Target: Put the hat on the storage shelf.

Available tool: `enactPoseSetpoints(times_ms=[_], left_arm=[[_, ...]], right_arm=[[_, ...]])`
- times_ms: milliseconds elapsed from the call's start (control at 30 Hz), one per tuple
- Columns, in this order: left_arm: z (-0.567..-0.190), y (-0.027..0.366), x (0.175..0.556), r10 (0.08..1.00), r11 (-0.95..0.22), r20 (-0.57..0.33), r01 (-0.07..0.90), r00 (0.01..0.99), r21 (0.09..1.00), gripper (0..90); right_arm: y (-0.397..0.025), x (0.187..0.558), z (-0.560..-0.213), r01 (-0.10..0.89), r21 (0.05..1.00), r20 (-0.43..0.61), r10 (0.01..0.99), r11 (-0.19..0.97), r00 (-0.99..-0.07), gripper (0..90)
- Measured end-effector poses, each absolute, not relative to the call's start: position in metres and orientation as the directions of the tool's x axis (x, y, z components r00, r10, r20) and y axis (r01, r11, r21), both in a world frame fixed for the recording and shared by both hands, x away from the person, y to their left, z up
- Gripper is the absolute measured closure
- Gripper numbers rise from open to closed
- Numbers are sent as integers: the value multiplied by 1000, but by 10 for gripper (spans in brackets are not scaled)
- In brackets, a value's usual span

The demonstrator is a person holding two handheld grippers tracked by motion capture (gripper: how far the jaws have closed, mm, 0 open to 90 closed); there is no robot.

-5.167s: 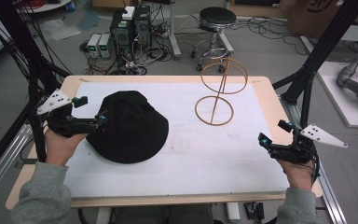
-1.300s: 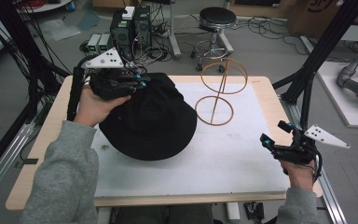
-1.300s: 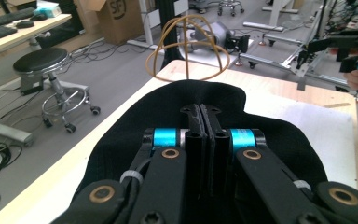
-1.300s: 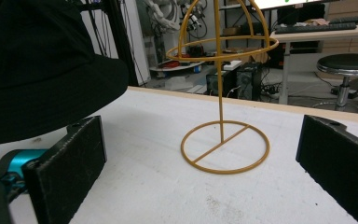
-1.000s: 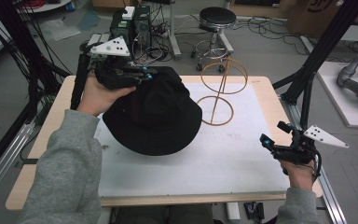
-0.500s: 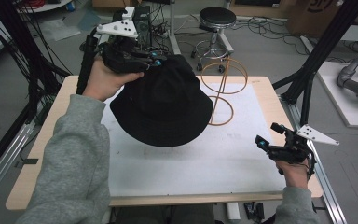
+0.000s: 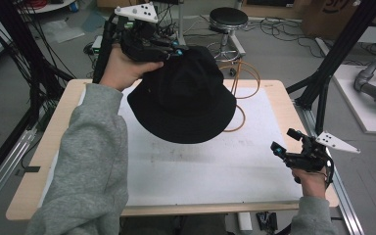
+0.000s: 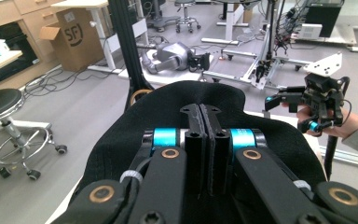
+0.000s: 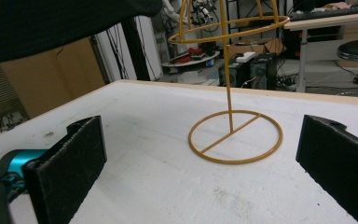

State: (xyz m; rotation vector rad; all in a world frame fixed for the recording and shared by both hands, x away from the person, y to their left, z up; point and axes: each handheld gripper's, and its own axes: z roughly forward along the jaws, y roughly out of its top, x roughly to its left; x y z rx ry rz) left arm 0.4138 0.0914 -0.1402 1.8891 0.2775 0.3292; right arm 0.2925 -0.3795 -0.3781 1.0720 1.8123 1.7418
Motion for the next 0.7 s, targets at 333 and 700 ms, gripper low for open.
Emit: enactPoseSetpoints(times_ms=[333, 700], left_arm=[[-127, 78, 432, 305, -310, 58, 42, 951, 950, 883], [-119, 49, 452, 270, -321, 50, 41, 962, 946, 883]], right_arm=[[-389, 288, -377, 235, 966, 232, 757, -107, -611, 11], [-405, 281, -377, 224, 965, 247, 772, -139, -586, 12]])
